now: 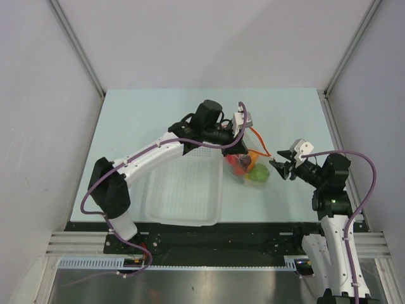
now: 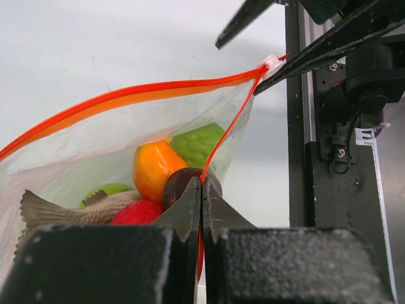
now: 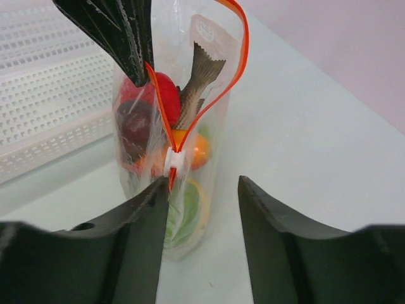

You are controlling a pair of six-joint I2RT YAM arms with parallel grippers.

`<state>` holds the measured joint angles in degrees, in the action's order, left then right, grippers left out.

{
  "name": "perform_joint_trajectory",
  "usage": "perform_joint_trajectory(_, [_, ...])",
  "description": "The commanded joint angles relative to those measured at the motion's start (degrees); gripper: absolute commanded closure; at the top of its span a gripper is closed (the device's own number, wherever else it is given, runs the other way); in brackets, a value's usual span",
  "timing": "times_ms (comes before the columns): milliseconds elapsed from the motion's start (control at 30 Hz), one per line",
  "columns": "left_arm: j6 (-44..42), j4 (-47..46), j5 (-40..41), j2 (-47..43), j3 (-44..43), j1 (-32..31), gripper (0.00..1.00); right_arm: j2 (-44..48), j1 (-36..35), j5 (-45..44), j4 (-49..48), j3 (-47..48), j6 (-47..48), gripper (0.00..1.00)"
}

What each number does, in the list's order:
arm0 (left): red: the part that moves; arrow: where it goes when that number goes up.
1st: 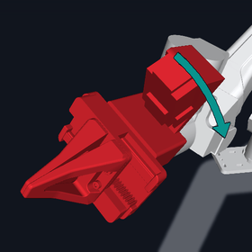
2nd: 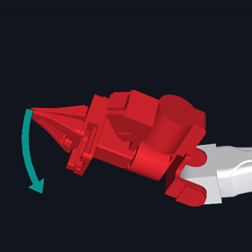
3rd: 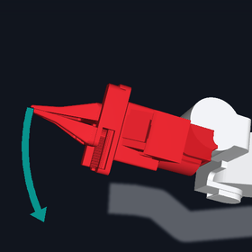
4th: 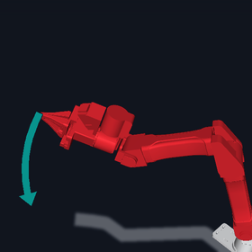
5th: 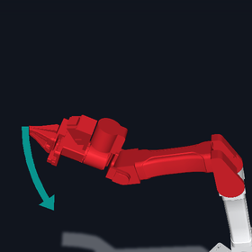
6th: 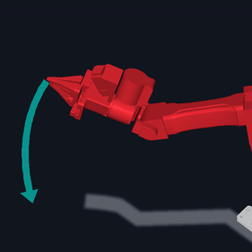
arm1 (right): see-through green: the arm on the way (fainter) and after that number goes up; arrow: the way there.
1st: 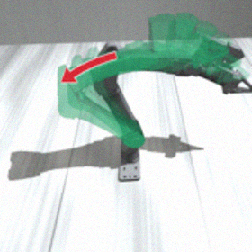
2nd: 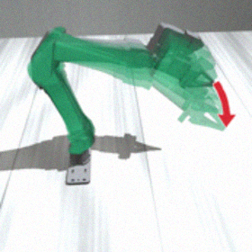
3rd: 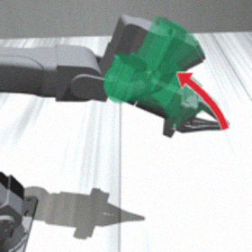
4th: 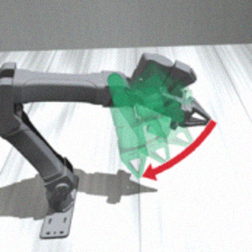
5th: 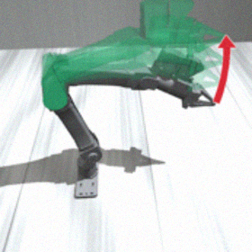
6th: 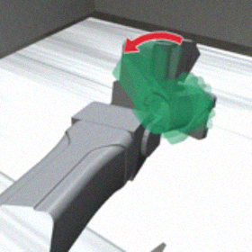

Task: Place the food in the zip-top bag and seal the zipper
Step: Adjust the zipper food storage bag at the center of the board.

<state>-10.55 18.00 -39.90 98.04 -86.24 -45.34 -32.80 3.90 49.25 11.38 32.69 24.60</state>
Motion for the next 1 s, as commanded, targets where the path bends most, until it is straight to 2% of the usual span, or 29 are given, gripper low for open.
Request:
perform_joint_trajectory(0, [0.7,-2.5,-1.9,-1.4,0.3,0.4,1.0,-0.8,-1.6,2.2,-3.2,1.1,1.3,0.56])
perform_joint_trajectory(133, [0.7,-2.4,-1.8,-1.4,-0.2,0.4,1.0,-1.0,-3.2,1.4,-2.2,1.3,4.0,0.71])
perform_joint_trajectory(167, [0.7,-2.3,-1.7,-1.5,-0.2,0.4,1.0,-1.0,-3.5,1.2,-1.5,1.4,4.6,0.83])
perform_joint_trajectory(200, [0.4,-2.1,-1.5,-1.8,-0.2,0.3,1.0,-0.8,-3.7,0.9,-1.3,1.4,4.8,1.0])
perform_joint_trajectory(233, [-0.2,-2.0,-1.2,-2.1,-0.2,0.4,0.99,-0.5,-3.7,0.1,-1.4,1.3,4.8,1.0])
perform_joint_trajectory(300, [-1.3,-1.9,-0.4,-3.5,-0.2,0.4,0.91,0.1,-3.7,0.2,-0.8,1.3,5.4,1.0])
perform_joint_trajectory(333, [-3.3,-1.9,-0.3,-4.2,-0.3,0.4,0.77,0.2,-3.7,0.3,-0.7,1.3,5.7,1.0])
perform_joint_trajectory(400, [-6.7,-1.5,-0.5,-5.7,-1.0,-0.2,0.67,1.1,-3.7,0.3,-0.3,1.3,6.3,1.0])
perform_joint_trajectory(433, [-11.7,-1.1,0.2,-7.1,-1.4,-0.7,0.61,1.4,-3.7,0.2,-0.4,1.3,6.4,1.0])
perform_joint_trajectory(533, [-22.4,1.3,2.2,-8.7,-2.9,-3.7,0.53,2.0,-3.7,0.6,0.0,1.3,7.4,1.0])
perform_joint_trajectory(667, [-33.7,10.0,2.8,-7.0,-6.3,-8.3,0.49,1.9,-5.6,1.0,0.8,2.2,8.3,1.0])
perform_joint_trajectory(733, [-36.6,10.4,3.9,-6.4,-6.9,-9.3,0.49,1.9,-6.0,0.8,1.6,2.7,8.6,1.0])
perform_joint_trajectory(967, [-35.2,8.5,4.2,-2.6,-10.6,-12.0,0.5,2.6,-7.2,0.5,3.6,4.0,9.0,1.0])
